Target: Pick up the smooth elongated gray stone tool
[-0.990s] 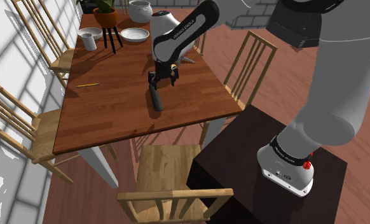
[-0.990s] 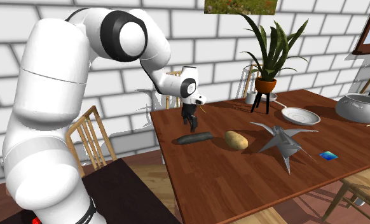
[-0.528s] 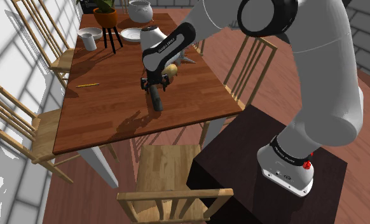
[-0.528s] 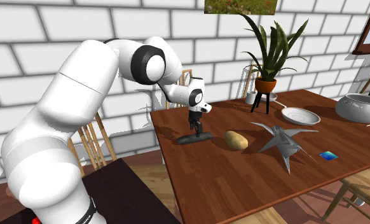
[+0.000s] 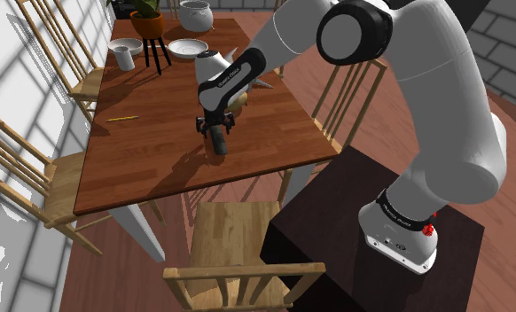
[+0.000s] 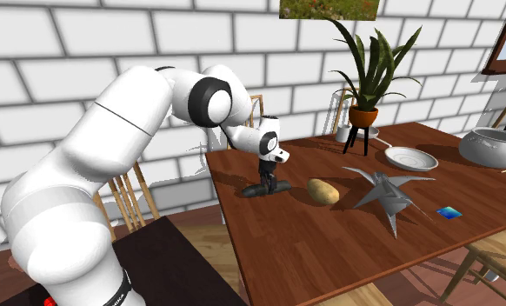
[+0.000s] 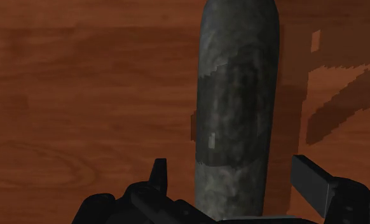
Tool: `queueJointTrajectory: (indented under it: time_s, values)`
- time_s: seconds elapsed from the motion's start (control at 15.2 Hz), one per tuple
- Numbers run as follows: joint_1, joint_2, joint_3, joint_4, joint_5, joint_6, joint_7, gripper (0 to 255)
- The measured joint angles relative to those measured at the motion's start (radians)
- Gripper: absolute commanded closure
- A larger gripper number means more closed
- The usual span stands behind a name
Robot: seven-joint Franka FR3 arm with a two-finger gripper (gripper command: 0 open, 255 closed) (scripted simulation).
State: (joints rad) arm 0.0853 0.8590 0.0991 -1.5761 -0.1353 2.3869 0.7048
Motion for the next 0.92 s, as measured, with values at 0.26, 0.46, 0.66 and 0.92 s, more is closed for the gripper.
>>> queueJointTrajectory:
  time_s: [0.26,0.46,0.66,0.92]
  values:
    - [0.003,0.011,-0.001,0.006,-0.001,0.006,0.003,255]
    - [0.003,0.011,-0.001,0.005,-0.001,0.008,0.004,255]
    - [0.003,0.010,-0.001,0.003,-0.001,0.009,0.004,255]
    - [0.001,-0.012,0.001,-0.006,0.001,-0.005,0.002,255]
